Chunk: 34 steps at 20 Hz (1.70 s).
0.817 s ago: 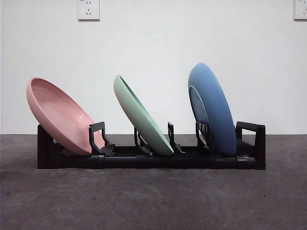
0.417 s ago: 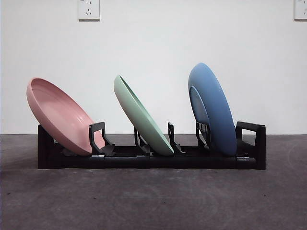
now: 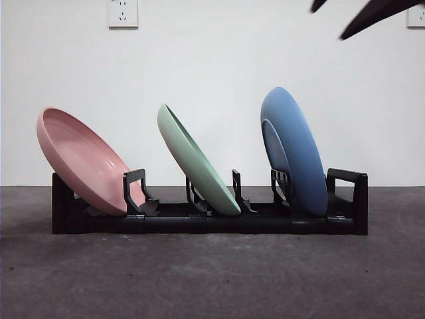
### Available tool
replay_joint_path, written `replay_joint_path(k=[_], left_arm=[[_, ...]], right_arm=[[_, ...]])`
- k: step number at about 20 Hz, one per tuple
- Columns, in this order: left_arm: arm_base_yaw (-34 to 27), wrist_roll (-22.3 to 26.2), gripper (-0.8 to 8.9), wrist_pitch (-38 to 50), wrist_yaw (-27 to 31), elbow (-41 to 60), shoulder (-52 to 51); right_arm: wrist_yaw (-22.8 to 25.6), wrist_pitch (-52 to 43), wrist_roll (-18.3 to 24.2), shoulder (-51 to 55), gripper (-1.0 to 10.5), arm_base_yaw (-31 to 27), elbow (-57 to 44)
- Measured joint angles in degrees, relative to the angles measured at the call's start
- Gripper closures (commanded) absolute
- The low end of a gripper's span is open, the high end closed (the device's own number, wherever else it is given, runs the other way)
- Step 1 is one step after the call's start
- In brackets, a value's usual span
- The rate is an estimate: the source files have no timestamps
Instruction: Place the plate
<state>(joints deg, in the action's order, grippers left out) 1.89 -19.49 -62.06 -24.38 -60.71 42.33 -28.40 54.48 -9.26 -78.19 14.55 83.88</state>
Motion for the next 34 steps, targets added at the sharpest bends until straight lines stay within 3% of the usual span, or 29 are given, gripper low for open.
replay_joint_path(k=[10,13,17,25,31,34], left_arm=[[0.0,0.4,4.20,0.0,0.0,0.0,0.0],[0.0,0.9,4.20,0.0,0.0,0.0,0.0],[0.0,1.5,4.20,0.0,0.0,0.0,0.0],[0.0,1.5,4.20,0.0,0.0,0.0,0.0],[0.0,1.5,4.20,0.0,0.0,0.0,0.0],[0.0,1.9,4.20,0.0,0.0,0.0,0.0]], right_arm=[[0.0,-7.0,0.0,-15.8,6.8,2.8,6.6],[0.0,-7.0,0.0,-18.3,7.4,3.4,6.6],[0.0,-6.7,0.0,-20.0,9.4,3.8,6.6],[-0.7,-1.0,-0.7,-20.0,9.4,4.3,9.5],[-6.4,7.7,-0.1,-14.9,9.4,4.3,20.8],[-12.8,9.2,3.3,-9.9,9.4,4.8,21.5]])
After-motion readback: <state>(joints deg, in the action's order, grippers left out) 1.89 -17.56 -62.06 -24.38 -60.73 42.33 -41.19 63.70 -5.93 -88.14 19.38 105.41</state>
